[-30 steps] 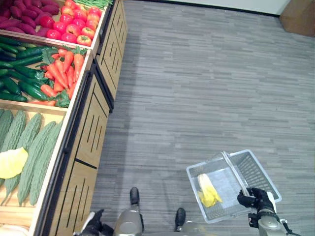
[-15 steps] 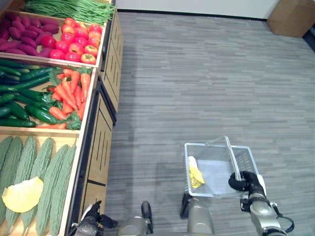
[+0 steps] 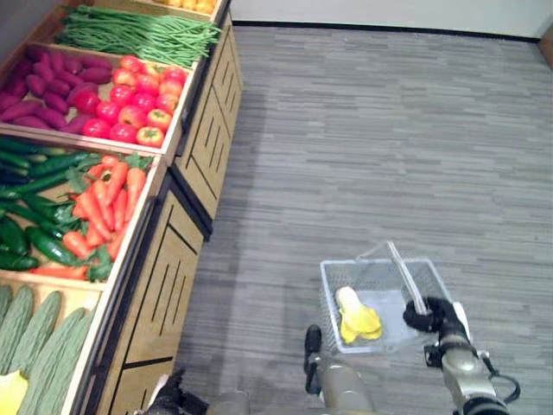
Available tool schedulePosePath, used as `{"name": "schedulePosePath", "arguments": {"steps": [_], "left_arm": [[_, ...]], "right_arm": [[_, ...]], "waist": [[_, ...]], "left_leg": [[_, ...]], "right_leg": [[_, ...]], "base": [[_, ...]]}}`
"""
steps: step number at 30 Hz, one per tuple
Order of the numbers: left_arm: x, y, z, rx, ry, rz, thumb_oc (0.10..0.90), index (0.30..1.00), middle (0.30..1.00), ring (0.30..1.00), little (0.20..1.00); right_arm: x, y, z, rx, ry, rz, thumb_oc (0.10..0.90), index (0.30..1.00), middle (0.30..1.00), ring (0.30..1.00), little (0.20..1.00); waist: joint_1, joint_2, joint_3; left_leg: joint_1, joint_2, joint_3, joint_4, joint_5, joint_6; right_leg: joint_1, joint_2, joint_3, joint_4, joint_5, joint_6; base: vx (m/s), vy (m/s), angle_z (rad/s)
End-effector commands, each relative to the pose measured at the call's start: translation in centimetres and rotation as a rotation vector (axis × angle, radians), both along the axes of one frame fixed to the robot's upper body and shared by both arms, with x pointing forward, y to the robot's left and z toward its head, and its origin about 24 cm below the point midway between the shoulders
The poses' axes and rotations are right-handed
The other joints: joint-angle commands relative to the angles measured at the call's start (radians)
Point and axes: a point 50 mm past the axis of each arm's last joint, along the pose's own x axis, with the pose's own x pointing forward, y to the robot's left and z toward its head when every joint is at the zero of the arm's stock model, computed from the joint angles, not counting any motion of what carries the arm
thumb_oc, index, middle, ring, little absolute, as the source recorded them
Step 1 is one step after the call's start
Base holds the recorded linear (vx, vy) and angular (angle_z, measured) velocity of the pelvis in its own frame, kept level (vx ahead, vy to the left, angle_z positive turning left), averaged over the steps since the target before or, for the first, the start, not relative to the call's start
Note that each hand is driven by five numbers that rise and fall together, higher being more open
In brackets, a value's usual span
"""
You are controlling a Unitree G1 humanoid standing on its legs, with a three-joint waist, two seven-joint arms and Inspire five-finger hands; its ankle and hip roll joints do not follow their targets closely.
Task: Get the vegetables into the basket
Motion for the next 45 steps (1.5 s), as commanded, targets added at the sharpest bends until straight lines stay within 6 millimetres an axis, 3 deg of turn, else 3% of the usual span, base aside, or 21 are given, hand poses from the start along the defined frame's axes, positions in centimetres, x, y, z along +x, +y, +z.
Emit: {"name": "schedulePosePath", "arguments": {"steps": [1, 3, 5, 6, 8, 10, 12, 14, 16, 19, 20, 25, 29, 32, 35, 38, 39, 42, 45], "left_arm": [[1.8, 0.6, 0.9, 0.023, -0.08, -0.004, 0.9, 1.0, 1.0, 1.0, 1.0], [2.3, 0.2, 0.9, 0.013, -0.093, -0.009, 0.9, 1.0, 1.0, 1.0, 1.0], [3.0, -0.2, 1.0, 0.008, -0.108, -0.003, 0.9, 1.0, 1.0, 1.0, 1.0], [2.8, -0.3, 0.9, 0.004, -0.1, 0.007, 0.9, 1.0, 1.0, 1.0, 1.0], [2.1, -0.4, 0.6, -0.004, -0.076, 0.025, 0.9, 1.0, 1.0, 1.0, 1.0], [1.5, -0.3, 0.4, -0.024, -0.066, 0.039, 0.9, 1.0, 1.0, 1.0, 1.0], [0.8, -0.2, 0.2, -0.028, -0.04, 0.021, 0.9, 1.0, 1.0, 1.0, 1.0], [0.5, -0.1, 0.1, -0.023, -0.027, 0.011, 0.9, 1.0, 1.0, 1.0, 1.0], [0.2, 0.1, 0.2, -0.004, -0.013, -0.043, 0.9, 1.0, 1.0, 1.0, 1.0], [0.4, 0.3, 0.3, -0.002, -0.026, -0.034, 0.9, 1.0, 1.0, 1.0, 1.0], [1.0, 0.5, 0.6, -0.004, -0.056, -0.018, 0.9, 1.0, 1.0, 1.0, 1.0], [2.1, 0.7, 1.1, 0.005, -0.089, -0.04, 0.9, 1.0, 1.0, 1.0, 1.0], [1.9, 0.9, 1.1, 0.005, -0.088, -0.029, 0.9, 1.0, 1.0, 1.0, 1.0], [1.3, 1.2, 1.0, 0.009, -0.073, -0.015, 0.9, 1.0, 1.0, 1.0, 1.0], [1.2, 1.4, 1.0, 0.021, -0.065, -0.017, 0.9, 1.0, 1.0, 1.0, 1.0], [1.2, 1.6, 1.0, 0.025, -0.065, -0.008, 0.9, 1.0, 1.0, 1.0, 1.0], [1.4, 1.6, 1.1, 0.028, -0.07, 0.0, 0.9, 1.0, 1.0, 1.0, 1.0], [1.7, 1.5, 1.1, 0.031, -0.079, -0.001, 0.9, 1.0, 1.0, 1.0, 1.0], [1.6, 1.5, 1.0, 0.035, -0.072, -0.001, 0.9, 1.0, 1.0, 1.0, 1.0]], "right_arm": [[0.0, -3.7, 4.0, -0.125, -0.167, -0.06, 0.4, 0.3, 0.3, 0.3, 0.3], [-1.0, -4.2, 3.7, -0.127, -0.153, -0.099, 0.4, 0.3, 0.3, 0.3, 0.3], [-1.5, -4.3, 3.5, -0.12, -0.157, -0.127, 0.4, 0.3, 0.3, 0.3, 0.3], [-1.7, -4.2, 3.4, -0.121, -0.155, -0.129, 0.4, 0.3, 0.3, 0.3, 0.3], [-1.7, -4.2, 3.2, -0.13, -0.137, -0.115, 0.4, 0.3, 0.3, 0.3, 0.3], [-1.5, -3.8, 2.9, -0.135, -0.108, -0.079, 0.4, 0.3, 0.3, 0.3, 0.3], [-1.6, -3.4, 2.4, -0.134, -0.069, -0.041, 0.4, 0.3, 0.3, 0.3, 0.3], [-1.7, -3.2, 2.1, -0.131, -0.056, -0.03, 0.4, 0.3, 0.3, 0.3, 0.3], [-1.4, -2.8, 1.8, -0.126, -0.034, -0.004, 0.4, 0.3, 0.3, 0.3, 0.3], [-0.9, -2.4, 1.8, -0.126, -0.042, 0.013, 0.4, 0.3, 0.3, 0.3, 0.3], [-0.3, -2.0, 2.0, -0.133, -0.052, 0.036, 0.4, 0.3, 0.3, 0.3, 0.3], [-0.5, -1.9, 1.5, -0.12, -0.04, 0.022, 0.4, 0.3, 0.3, 0.3, 0.3], [-1.1, -2.0, 1.2, -0.113, -0.027, 0.008, 0.4, 0.3, 0.3, 0.3, 0.3], [-0.9, -1.9, 1.2, -0.118, -0.029, 0.008, 0.4, 0.3, 0.3, 0.3, 0.3], [-0.1, -1.8, 1.5, -0.127, -0.043, 0.023, 0.4, 0.3, 0.3, 0.3, 0.3], [0.1, -1.9, 1.8, -0.133, -0.052, 0.024, 0.4, 0.3, 0.3, 0.3, 0.3], [0.3, -1.9, 1.9, -0.134, -0.064, 0.017, 0.4, 0.3, 0.3, 0.3, 0.3], [0.4, -2.0, 2.1, -0.135, -0.076, 0.004, 0.4, 0.3, 0.3, 0.3, 0.3], [-0.2, -2.1, 1.6, -0.121, -0.057, -0.016, 0.4, 0.3, 0.3, 0.3, 0.3]], "waist": [[-0.008, -0.045, 0.006], [-0.006, -0.066, 0.022], [0.007, -0.068, 0.048], [0.02, -0.068, 0.05], [0.045, -0.057, 0.046], [0.074, -0.033, 0.036], [0.085, -0.027, 0.013], [0.091, -0.03, 0.0], [0.092, -0.042, -0.044], [0.091, -0.052, -0.053], [0.092, -0.062, -0.06], [0.083, -0.076, -0.047], [0.084, -0.088, -0.054], [0.096, -0.083, -0.049], [0.081, -0.06, -0.017], [0.066, -0.051, 0.006], [0.052, -0.054, 0.023], [0.023, -0.069, 0.038], [0.001, -0.074, 0.032]], "left_leg": [[-0.078, 0.016, -0.011, 0.191, 0.205, 0.005], [-0.149, 0.038, 0.038, 0.267, 0.227, 0.013], [-0.259, 0.022, 0.067, 0.27, 0.177, 0.02], [-0.344, -0.014, 0.082, 0.202, 0.144, 0.035], [-0.373, -0.027, 0.063, 0.037, 0.145, 0.047], [-0.378, -0.026, 0.009, -0.184, 0.244, 0.041], [-0.353, -0.022, 0.01, -0.272, 0.279, 0.032], [-0.332, -0.029, 0.029, -0.289, 0.282, 0.034], [-0.303, -0.073, 0.079, -0.273, 0.239, 0.075], [-0.291, -0.09, 0.103, -0.261, 0.211, 0.093], [-0.29, -0.105, 0.124, -0.243, 0.179, 0.108], [-0.29, -0.132, 0.135, -0.182, 0.114, 0.135], [-0.275, -0.153, 0.138, -0.155, 0.073, 0.15], [-0.232, -0.155, 0.143, -0.167, 0.054, 0.174], [-0.159, -0.142, 0.131, -0.203, 0.051, 0.183], [-0.116, -0.135, 0.104, -0.228, 0.05, 0.175], [-0.093, -0.138, 0.076, -0.226, 0.037, 0.161], [-0.045, -0.147, 0.019, -0.203, -0.009, 0.13], [-0.01, -0.146, -0.048, -0.187, -0.045, 0.111]], "right_leg": [[-0.001, -0.037, 0.062, 0.07, -0.057, 0.082], [0.041, -0.039, 0.046, 0.057, -0.079, 0.061], [0.089, -0.034, 0.037, 0.045, -0.101, 0.062], [0.117, -0.031, 0.042, 0.026, -0.11, 0.072], [0.149, -0.019, 0.064, 0.007, -0.124, 0.085], [0.202, 0.012, 0.098, -0.022, -0.143, 0.093], [0.274, 0.019, 0.133, -0.056, -0.16, 0.106], [0.291, 0.01, 0.139, -0.066, -0.161, 0.116], [0.318, -0.044, 0.161, -0.065, -0.16, 0.15], [0.305, -0.069, 0.176, -0.051, -0.14, 0.168], [0.29, -0.089, 0.179, -0.025, -0.117, 0.186], [0.248, -0.104, 0.196, 0.08, -0.055, 0.197], [0.248, -0.122, 0.184, 0.126, 0.006, 0.206], [0.2, -0.136, 0.157, 0.256, 0.107, 0.218], [0.079, -0.116, 0.141, 0.342, 0.096, 0.201], [0.006, -0.094, 0.127, 0.298, 0.04, 0.186], [-0.016, -0.093, 0.147, 0.193, 0.026, 0.186], [-0.059, -0.105, 0.228, -0.023, 0.09, 0.218], [-0.09, -0.108, 0.295, -0.116, 0.125, 0.238]], "base": [[0.17, -0.314, 0.31], [0.14, -0.256, 0.22], [0.19, -0.181, 0.43], [0.31, -0.049, 0.54], [0.35, 0.061, 0.16], [0.4, 0.128, -0.75], [0.46, 0.121, -0.99], [0.37, 0.157, -0.76], [0.52, 0.315, -0.83], [0.24, 0.183, -0.48], [0.24, 0.209, -0.24], [0.16, 0.132, 0.02], [0.13, 0.07, 0.09], [0.1, 0.075, -0.09], [0.12, 0.048, -0.09], [0.17, -0.073, 0.19], [0.23, -0.178, 0.63], [0.33, -0.221, 0.7], [0.32, -0.19, 0.92]]}}
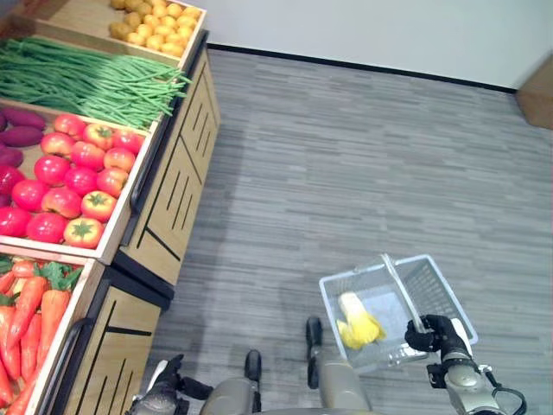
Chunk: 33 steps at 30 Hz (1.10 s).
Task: Get the vegetables into the basket
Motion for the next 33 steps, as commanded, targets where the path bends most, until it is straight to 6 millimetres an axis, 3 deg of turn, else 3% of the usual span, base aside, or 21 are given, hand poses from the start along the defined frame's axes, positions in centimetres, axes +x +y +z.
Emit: {"name": "schedulePosePath", "arguments": {"steps": [1, 5, 6, 9, 11, 12, 13, 17, 18, 19, 20, 21, 22, 23, 27, 33], "left_arm": [[0.1, 1.2, 0.5, 0.034, -0.047, 0.02, 0.9, 1.0, 1.0, 1.0, 1.0], [-1.3, 1.4, 0.1, 0.032, -0.012, 0.075, 0.9, 1.0, 1.0, 1.0, 1.0], [-2.0, 1.7, 0.0, 0.027, -0.001, 0.134, 0.9, 1.0, 1.0, 1.0, 1.0], [-2.1, 1.7, 0.0, 0.024, 0.002, 0.151, 0.9, 1.0, 1.0, 1.0, 1.0], [-1.5, 1.4, 0.0, 0.026, -0.007, 0.139, 0.9, 1.0, 1.0, 1.0, 1.0], [-1.0, 1.1, 0.0, 0.023, -0.013, 0.127, 0.9, 1.0, 1.0, 1.0, 1.0], [-1.0, 1.1, 0.0, 0.023, -0.013, 0.127, 0.9, 1.0, 1.0, 1.0, 1.0], [1.1, 0.7, 0.6, 0.027, -0.055, 0.062, 0.9, 1.0, 1.0, 1.0, 1.0], [1.2, 0.6, 0.6, 0.033, -0.052, 0.043, 0.9, 1.0, 1.0, 1.0, 1.0], [1.4, 0.7, 0.7, 0.043, -0.05, 0.028, 0.9, 1.0, 1.0, 1.0, 1.0], [1.4, 0.7, 0.7, 0.043, -0.05, 0.028, 0.9, 1.0, 1.0, 1.0, 1.0], [1.4, 0.7, 0.7, 0.059, -0.04, -0.005, 0.9, 1.0, 1.0, 1.0, 1.0], [1.1, 0.8, 0.6, 0.058, -0.031, 0.001, 0.9, 1.0, 1.0, 1.0, 1.0], [0.9, 1.2, 0.6, 0.068, -0.027, 0.012, 0.9, 1.0, 1.0, 1.0, 1.0], [0.0, 1.6, 0.5, 0.082, 0.007, 0.006, 0.9, 1.0, 1.0, 1.0, 1.0], [-0.9, 2.2, 0.4, 0.087, 0.016, 0.041, 0.9, 1.0, 1.0, 1.0, 1.0]], "right_arm": [[3.0, -3.6, 4.7, -0.127, -0.228, -0.04, 0.4, 0.3, 0.3, 0.3, 0.3], [2.5, -3.8, 4.4, -0.116, -0.202, -0.041, 0.4, 0.3, 0.3, 0.3, 0.3], [2.5, -4.0, 4.4, -0.125, -0.191, -0.028, 0.4, 0.3, 0.3, 0.3, 0.3], [2.5, -4.1, 4.6, -0.13, -0.196, -0.032, 0.4, 0.3, 0.3, 0.3, 0.3], [2.2, -5.0, 5.1, -0.151, -0.216, -0.065, 0.4, 0.3, 0.3, 0.3, 0.3], [1.5, -5.9, 5.3, -0.17, -0.204, -0.095, 0.4, 0.3, 0.3, 0.3, 0.3], [1.5, -5.9, 5.3, -0.169, -0.204, -0.095, 0.4, 0.3, 0.3, 0.3, 0.3], [-0.9, -6.3, 4.2, -0.15, -0.175, -0.193, 0.4, 0.3, 0.3, 0.3, 0.3], [-1.6, -6.2, 3.8, -0.14, -0.163, -0.216, 0.4, 0.3, 0.3, 0.3, 0.3], [-2.2, -6.2, 3.6, -0.138, -0.154, -0.231, 0.4, 0.3, 0.3, 0.3, 0.3], [-2.2, -6.2, 3.6, -0.137, -0.154, -0.231, 0.4, 0.3, 0.3, 0.3, 0.3], [-3.0, -6.2, 3.2, -0.129, -0.133, -0.257, 0.4, 0.3, 0.3, 0.3, 0.3], [-3.0, -6.2, 3.0, -0.127, -0.123, -0.253, 0.4, 0.3, 0.3, 0.3, 0.3], [-3.1, -6.2, 2.9, -0.129, -0.112, -0.257, 0.4, 0.3, 0.3, 0.3, 0.3], [-3.3, -5.9, 2.2, -0.115, -0.078, -0.262, 0.4, 0.3, 0.3, 0.3, 0.3], [-2.9, -5.2, 1.5, -0.109, -0.041, -0.247, 0.4, 0.3, 0.3, 0.3, 0.3]], "waist": [[-0.02, -0.011, -0.007], [-0.013, -0.025, -0.027], [-0.005, -0.022, -0.034], [-0.006, -0.021, -0.035], [-0.01, -0.023, -0.026], [-0.021, -0.018, -0.022], [-0.023, -0.02, -0.025], [-0.076, -0.002, -0.021], [-0.085, 0.007, -0.027], [-0.091, 0.01, -0.025], [-0.091, 0.01, -0.025], [-0.095, 0.03, -0.032], [-0.093, 0.036, -0.035], [-0.089, 0.035, -0.034], [-0.072, 0.023, -0.035], [-0.045, 0.008, -0.045]], "left_leg": [[0.064, 0.065, 0.041, 0.103, -0.107, -0.116], [0.083, 0.082, -0.017, 0.134, -0.113, -0.138], [0.086, 0.113, -0.054, 0.153, -0.1, -0.157], [0.077, 0.123, -0.071, 0.166, -0.094, -0.165], [0.028, 0.147, -0.088, 0.18, -0.062, -0.179], [-0.011, 0.17, 0.0, 0.213, -0.053, -0.178], [-0.015, 0.167, -0.002, 0.211, -0.049, -0.178], [-0.078, 0.269, 0.351, 0.178, 0.003, -0.174], [-0.066, 0.285, 0.392, 0.152, 0.001, -0.188], [-0.067, 0.296, 0.433, 0.121, 0.045, -0.194], [-0.067, 0.296, 0.433, 0.119, 0.046, -0.193], [-0.06, 0.313, 0.457, 0.039, 0.096, -0.225], [-0.05, 0.301, 0.436, 0.025, 0.077, -0.219], [-0.054, 0.291, 0.437, 0.015, 0.087, -0.199], [-0.064, 0.249, 0.431, 0.043, 0.056, -0.18], [-0.058, 0.222, 0.437, 0.018, 0.048, -0.168]], "right_leg": [[-0.009, -0.005, -0.009, 0.085, 0.15, 0.052], [0.029, 0.014, -0.023, 0.108, 0.157, 0.034], [0.037, 0.045, -0.042, 0.155, 0.109, 0.009], [0.042, 0.05, -0.056, 0.169, 0.093, 0.001], [0.051, 0.044, -0.109, 0.199, 0.055, -0.018], [0.072, 0.028, -0.15, 0.201, 0.034, -0.028], [0.069, 0.025, -0.151, 0.199, 0.036, -0.028], [0.135, -0.018, -0.28, 0.171, 0.006, -0.036], [0.151, -0.02, -0.302, 0.166, -0.008, -0.024], [0.161, -0.026, -0.339, 0.15, 0.006, -0.029], [0.161, -0.026, -0.34, 0.149, 0.007, -0.029], [0.19, -0.041, -0.374, 0.141, -0.005, -0.001], [0.193, -0.043, -0.376, 0.14, -0.007, 0.002], [0.192, -0.052, -0.386, 0.138, 0.009, -0.006], [0.215, -0.092, -0.366, 0.123, 0.037, 0.012], [0.219, -0.107, -0.349, 0.088, 0.083, 0.037]], "base": [[0.28, -0.223, 0.97], [0.24, -0.305, 0.93], [0.21, -0.329, 0.69], [0.1, -0.224, 0.59], [0.06, -0.324, 0.76], [0.05, -0.19, 1.31], [0.03, -0.183, 1.66], [-0.02, -0.107, 1.17], [-0.01, -0.027, 1.51], [0.0, -0.001, 1.48], [0.07, 0.086, 1.54], [0.16, 0.13, 1.03], [0.15, 0.188, 0.78], [0.07, 0.139, 0.36], [0.1, 0.159, 0.13], [0.08, 0.112, 0.04]]}}
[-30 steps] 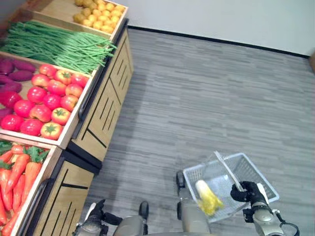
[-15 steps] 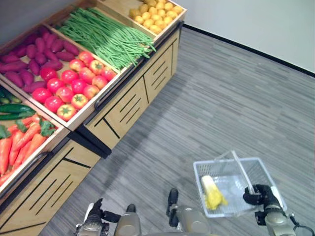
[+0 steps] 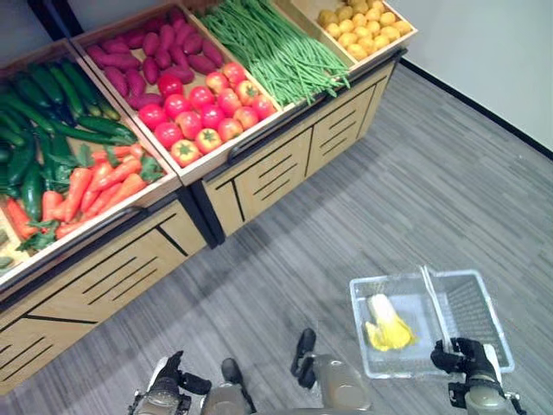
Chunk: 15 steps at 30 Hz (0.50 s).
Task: Get the vegetables into the basket
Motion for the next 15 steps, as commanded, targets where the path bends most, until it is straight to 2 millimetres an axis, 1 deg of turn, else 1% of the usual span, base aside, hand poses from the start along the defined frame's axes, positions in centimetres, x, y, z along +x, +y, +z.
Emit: {"name": "schedulePosePath", "arguments": {"steps": [1, 2, 3, 6, 7, 9, 11, 13, 14, 15], "left_arm": [[-1.3, 2.1, 0.4, 0.054, 0.012, 0.029, 0.9, 1.0, 1.0, 1.0, 1.0], [-1.4, 2.1, 0.4, 0.054, 0.012, 0.029, 0.9, 1.0, 1.0, 1.0, 1.0], [-1.5, 2.3, 0.4, 0.056, 0.011, 0.037, 0.9, 1.0, 1.0, 1.0, 1.0], [-1.7, 2.3, 0.4, 0.054, 0.013, 0.043, 0.9, 1.0, 1.0, 1.0, 1.0], [-1.7, 2.3, 0.4, 0.054, 0.013, 0.043, 0.9, 1.0, 1.0, 1.0, 1.0], [-2.0, 2.5, 0.3, 0.053, 0.019, 0.051, 0.9, 1.0, 1.0, 1.0, 1.0], [-2.4, 2.5, 0.3, 0.049, 0.028, 0.058, 0.9, 1.0, 1.0, 1.0, 1.0], [-2.6, 2.4, 0.2, 0.042, 0.028, 0.055, 0.9, 1.0, 1.0, 1.0, 1.0], [-2.6, 2.3, 0.2, 0.04, 0.027, 0.047, 0.9, 1.0, 1.0, 1.0, 1.0], [-2.3, 2.3, 0.3, 0.039, 0.022, 0.036, 0.9, 1.0, 1.0, 1.0, 1.0]], "right_arm": [[2.0, -2.0, 2.3, -0.094, -0.124, -0.019, 0.4, 0.3, 0.3, 0.3, 0.3], [2.0, -2.0, 2.3, -0.094, -0.124, -0.019, 0.4, 0.3, 0.3, 0.3, 0.3], [2.3, -1.6, 2.2, -0.088, -0.125, -0.003, 0.4, 0.3, 0.3, 0.3, 0.3], [3.0, -1.4, 2.3, -0.089, -0.128, 0.019, 0.4, 0.3, 0.3, 0.3, 0.3], [3.0, -1.4, 2.3, -0.089, -0.128, 0.019, 0.4, 0.3, 0.3, 0.3, 0.3], [3.3, -1.3, 2.3, -0.091, -0.123, 0.038, 0.4, 0.3, 0.3, 0.3, 0.3], [3.9, -1.3, 2.4, -0.094, -0.115, 0.058, 0.4, 0.3, 0.3, 0.3, 0.3], [5.0, -1.0, 2.7, -0.104, -0.122, 0.096, 0.4, 0.3, 0.3, 0.3, 0.3], [5.4, -1.0, 2.9, -0.107, -0.13, 0.107, 0.4, 0.3, 0.3, 0.3, 0.3], [5.6, -0.9, 3.0, -0.109, -0.139, 0.115, 0.4, 0.3, 0.3, 0.3, 0.3]], "waist": [[0.019, -0.044, -0.034], [0.019, -0.045, -0.034], [0.028, -0.054, -0.033], [0.041, -0.068, -0.028], [0.04, -0.068, -0.028], [0.049, -0.074, -0.028], [0.057, -0.073, -0.024], [0.069, -0.06, -0.017], [0.071, -0.052, -0.011], [0.065, -0.039, -0.004]], "left_leg": [[-0.029, 0.011, -0.03, 0.007, 0.024, -0.032], [-0.029, 0.011, -0.03, 0.007, 0.024, -0.032], [-0.037, 0.004, -0.036, 0.02, 0.014, -0.027], [-0.057, -0.013, -0.053, 0.06, -0.016, -0.016], [-0.058, -0.013, -0.053, 0.061, -0.017, -0.016], [-0.061, -0.026, -0.065, 0.078, -0.037, -0.004], [-0.053, -0.043, -0.072, 0.075, -0.048, 0.017], [-0.031, -0.06, -0.079, 0.06, -0.054, 0.042], [-0.022, -0.068, -0.089, 0.054, -0.054, 0.051], [-0.011, -0.077, -0.117, 0.041, -0.051, 0.057]], "right_leg": [[0.161, -0.102, 0.128, -0.176, 0.122, 0.144], [0.161, -0.102, 0.129, -0.176, 0.122, 0.145], [0.164, -0.11, 0.127, -0.179, 0.133, 0.151], [0.169, -0.127, 0.123, -0.175, 0.147, 0.162], [0.169, -0.127, 0.123, -0.175, 0.147, 0.162], [0.174, -0.142, 0.126, -0.155, 0.16, 0.171], [0.159, -0.163, 0.148, -0.08, 0.189, 0.178], [0.114, -0.191, 0.168, 0.042, 0.238, 0.177], [0.101, -0.196, 0.185, 0.096, 0.253, 0.176], [0.082, -0.182, 0.23, 0.147, 0.261, 0.169]], "base": [[0.07, 0.085, -0.14], [0.09, 0.117, -0.14], [0.05, 0.095, -0.07], [0.04, 0.098, 0.01], [0.04, 0.095, 0.12], [0.05, 0.128, 0.12], [0.05, 0.197, 0.1], [0.06, 0.263, 0.28], [0.09, 0.233, 0.24], [0.11, 0.159, 0.22]]}}
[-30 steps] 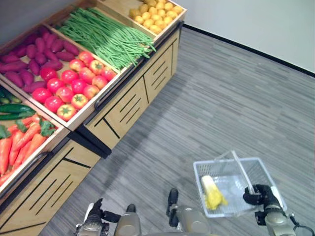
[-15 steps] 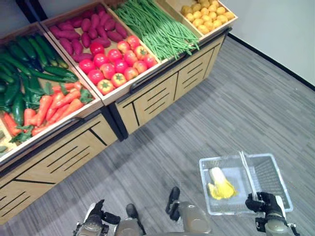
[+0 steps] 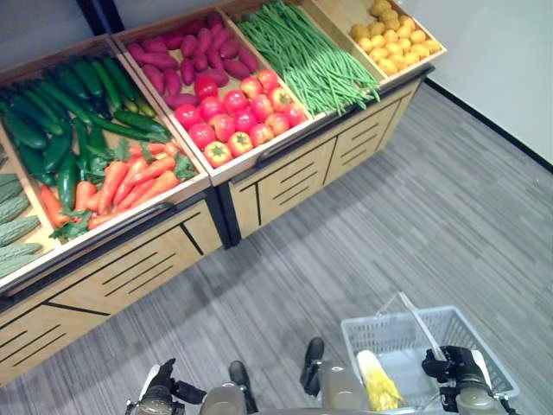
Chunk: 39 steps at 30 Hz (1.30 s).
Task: Get the vegetables into the basket
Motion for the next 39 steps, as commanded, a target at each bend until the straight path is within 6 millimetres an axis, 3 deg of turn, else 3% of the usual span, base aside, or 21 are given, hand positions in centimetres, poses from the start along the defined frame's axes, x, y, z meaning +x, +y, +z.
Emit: {"name": "schedulePosePath", "arguments": {"steps": [1, 4, 8, 11, 14, 15, 17, 19, 23, 25, 28, 29, 30, 32, 33, 37, 38, 39], "left_arm": [[-0.7, 1.6, 0.5, 0.034, -0.009, 0.008, 0.9, 1.0, 1.0, 1.0, 1.0], [-0.1, 1.8, 0.7, 0.04, -0.021, 0.007, 0.9, 1.0, 1.0, 1.0, 1.0], [0.4, 2.0, 0.8, 0.046, -0.026, 0.013, 0.9, 1.0, 1.0, 1.0, 1.0], [0.0, 2.0, 0.7, 0.044, -0.013, 0.034, 0.9, 1.0, 1.0, 1.0, 1.0], [-0.6, 1.8, 0.4, 0.03, 0.002, 0.057, 0.9, 1.0, 1.0, 1.0, 1.0], [-1.3, 1.7, 0.2, 0.018, 0.019, 0.092, 0.9, 1.0, 1.0, 1.0, 1.0], [-1.5, 1.5, 0.1, 0.017, 0.025, 0.093, 0.9, 1.0, 1.0, 1.0, 1.0], [-1.4, 1.4, 0.0, 0.017, 0.034, 0.094, 0.9, 1.0, 1.0, 1.0, 1.0], [-0.7, 0.9, 0.0, 0.025, 0.022, 0.093, 0.9, 1.0, 1.0, 1.0, 1.0], [-1.0, 1.1, 0.0, 0.045, 0.028, 0.121, 0.9, 1.0, 1.0, 1.0, 1.0], [-2.1, 2.7, 0.4, 0.122, 0.02, 0.255, 0.9, 1.0, 1.0, 1.0, 1.0], [-2.7, 4.0, 0.9, 0.179, -0.006, 0.386, 0.9, 1.0, 1.0, 1.0, 1.0], [-2.7, 4.0, 0.9, 0.179, -0.006, 0.386, 0.9, 1.0, 1.0, 1.0, 1.0], [-4.2, 7.3, 2.5, 0.345, -0.07, 0.677, 0.9, 1.0, 1.0, 1.0, 1.0], [-4.7, 7.9, 2.8, 0.385, -0.063, 0.727, 0.9, 1.0, 1.0, 1.0, 1.0], [-5.0, 12.3, 6.2, 0.584, -0.215, 0.979, 0.9, 1.0, 1.0, 1.0, 1.0], [-4.9, 12.5, 6.4, 0.586, -0.236, 0.988, 0.9, 1.0, 1.0, 1.0, 1.0], [-3.7, 14.0, 8.2, 0.659, -0.341, 0.989, 0.9, 1.0, 1.0, 1.0, 1.0]], "right_arm": [[4.5, -2.2, 3.8, -0.114, -0.202, 0.051, 0.4, 0.3, 0.3, 0.3, 0.3], [5.2, -1.8, 3.8, -0.1, -0.213, 0.068, 0.4, 0.3, 0.3, 0.3, 0.3], [5.6, -1.3, 3.7, -0.091, -0.22, 0.07, 0.4, 0.3, 0.3, 0.3, 0.3], [4.4, -1.4, 3.0, -0.085, -0.178, 0.058, 0.4, 0.3, 0.3, 0.3, 0.3], [2.8, -2.0, 2.4, -0.083, -0.124, 0.01, 0.4, 0.3, 0.3, 0.3, 0.3], [1.5, -2.1, 1.8, -0.073, -0.085, -0.022, 0.4, 0.3, 0.3, 0.3, 0.3], [0.9, -2.0, 1.5, -0.07, -0.066, -0.024, 0.4, 0.3, 0.3, 0.3, 0.3], [0.2, -1.7, 1.0, -0.065, -0.021, -0.002, 0.4, 0.3, 0.3, 0.3, 0.3], [-1.2, -0.8, -0.1, -0.043, 0.028, -0.002, 0.4, 0.3, 0.3, 0.3, 0.3], [-1.5, -0.5, -0.4, -0.04, 0.06, 0.013, 0.4, 0.3, 0.3, 0.3, 0.3], [-2.7, 0.3, -1.2, -0.031, 0.122, 0.041, 0.4, 0.3, 0.3, 0.3, 0.3], [-3.1, 0.5, -1.4, -0.032, 0.133, 0.042, 0.4, 0.3, 0.3, 0.3, 0.3], [-3.0, 0.5, -1.4, -0.031, 0.133, 0.042, 0.4, 0.3, 0.3, 0.3, 0.3], [-4.0, 1.3, -2.0, -0.025, 0.146, 0.033, 0.4, 0.3, 0.3, 0.3, 0.3], [-4.2, 1.4, -2.0, -0.026, 0.147, 0.037, 0.4, 0.3, 0.3, 0.3, 0.3], [-5.6, 1.3, -2.3, -0.015, 0.201, 0.027, 0.4, 0.3, 0.3, 0.3, 0.3], [-5.7, 1.3, -2.4, -0.013, 0.212, 0.028, 0.4, 0.3, 0.3, 0.3, 0.3], [-5.8, 1.1, -2.3, -0.026, 0.225, 0.033, 0.4, 0.3, 0.3, 0.3, 0.3]], "waist": [[0.014, 0.016, 0.027], [-0.013, 0.03, 0.042], [-0.029, 0.011, 0.049], [-0.034, 0.0, 0.039], [-0.022, 0.005, 0.019], [-0.019, 0.014, 0.001], [-0.022, 0.016, -0.005], [-0.025, 0.022, -0.013], [-0.051, 0.032, -0.025], [-0.052, 0.038, -0.032], [-0.039, 0.036, -0.051], [-0.031, 0.034, -0.054], [-0.032, 0.033, -0.056], [-0.027, 0.031, -0.072], [-0.027, 0.029, -0.08], [-0.029, 0.029, -0.092], [-0.031, 0.031, -0.094], [-0.032, 0.035, -0.096]], "left_leg": [[-0.003, -0.007, -0.111, -0.002, -0.002, -0.01], [0.044, -0.02, -0.162, -0.03, -0.003, -0.023], [0.07, -0.034, -0.225, -0.016, -0.03, -0.048], [0.079, -0.036, -0.267, 0.012, -0.051, -0.067], [0.08, -0.01, -0.285, -0.003, -0.026, -0.09], [0.078, 0.018, -0.292, -0.022, 0.0, -0.11], [0.073, 0.029, -0.295, -0.024, 0.012, -0.12], [0.069, 0.051, -0.286, -0.047, 0.045, -0.137], [0.049, 0.096, -0.147, -0.096, 0.104, -0.154], [0.055, 0.096, -0.142, -0.115, 0.107, -0.156], [0.075, 0.097, -0.142, -0.116, 0.095, -0.154], [0.089, 0.097, -0.14, -0.12, 0.093, -0.154], [0.086, 0.096, -0.14, -0.121, 0.095, -0.154], [0.116, 0.094, -0.131, -0.142, 0.093, -0.156], [0.119, 0.09, -0.129, -0.148, 0.094, -0.156], [0.14, 0.085, -0.123, -0.158, 0.086, -0.157], [0.142, 0.084, -0.122, -0.159, 0.085, -0.157], [0.142, 0.083, -0.122, -0.161, 0.084, -0.159]], "right_leg": [[0.064, -0.076, 0.198, 0.085, 0.177, 0.131], [-0.01, -0.005, 0.236, 0.009, 0.101, 0.108], [-0.012, 0.003, 0.263, -0.168, 0.103, 0.126], [0.014, 0.022, 0.316, -0.187, 0.084, 0.127], [0.047, 0.039, 0.281, -0.203, 0.055, 0.112], [0.075, 0.058, 0.251, -0.226, 0.042, 0.099], [0.09, 0.063, 0.234, -0.246, 0.044, 0.095], [0.113, 0.07, 0.198, -0.285, 0.049, 0.091], [0.142, 0.062, 0.134, -0.323, 0.046, 0.089], [0.145, 0.072, 0.131, -0.329, 0.044, 0.085], [0.158, 0.076, 0.142, -0.334, 0.044, 0.083], [0.17, 0.075, 0.142, -0.336, 0.044, 0.085], [0.167, 0.073, 0.142, -0.336, 0.045, 0.085], [0.181, 0.071, 0.147, -0.337, 0.044, 0.089], [0.179, 0.069, 0.148, -0.336, 0.046, 0.091], [0.184, 0.064, 0.153, -0.333, 0.052, 0.1], [0.184, 0.063, 0.153, -0.332, 0.056, 0.103], [0.182, 0.06, 0.153, -0.331, 0.059, 0.107]], "base": [[0.14, 0.114, 0.53], [0.18, 0.013, 0.87], [0.21, -0.146, 0.65], [0.16, -0.193, 0.87], [0.11, -0.314, 1.0], [0.06, -0.2, 0.77], [0.04, -0.197, 0.48], [0.0, -0.189, 0.2], [-0.04, -0.094, 0.61], [0.01, -0.037, 0.39], [0.07, -0.021, -0.04], [0.03, -0.001, -0.21], [0.06, 0.019, -0.25], [0.05, 0.038, -0.15], [0.04, 0.038, -0.12], [0.01, 0.048, -0.07], [-0.01, 0.08, -0.04], [-0.01, 0.054, -0.05]]}}
